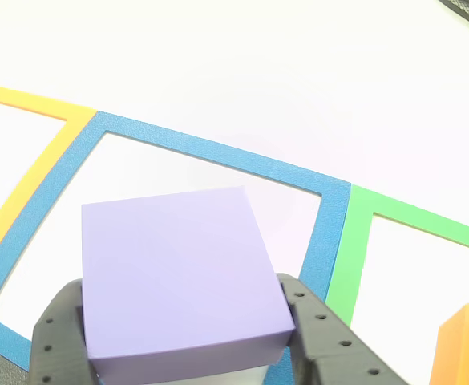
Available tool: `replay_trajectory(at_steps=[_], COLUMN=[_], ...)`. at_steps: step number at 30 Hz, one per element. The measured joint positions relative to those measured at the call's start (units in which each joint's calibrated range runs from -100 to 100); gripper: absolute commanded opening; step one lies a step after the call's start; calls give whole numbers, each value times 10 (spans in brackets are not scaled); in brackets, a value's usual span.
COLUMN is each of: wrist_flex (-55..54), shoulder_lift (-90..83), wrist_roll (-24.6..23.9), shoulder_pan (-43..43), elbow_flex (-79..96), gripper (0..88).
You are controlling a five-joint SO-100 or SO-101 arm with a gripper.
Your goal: Tower of hanoi
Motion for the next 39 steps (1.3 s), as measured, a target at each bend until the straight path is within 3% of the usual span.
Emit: replay_trajectory(at_steps=[39], wrist_flex=[-46], shoulder_lift=[135], wrist_roll=[0], shoulder_pan=[-14], elbow_flex=[-99], gripper=[149])
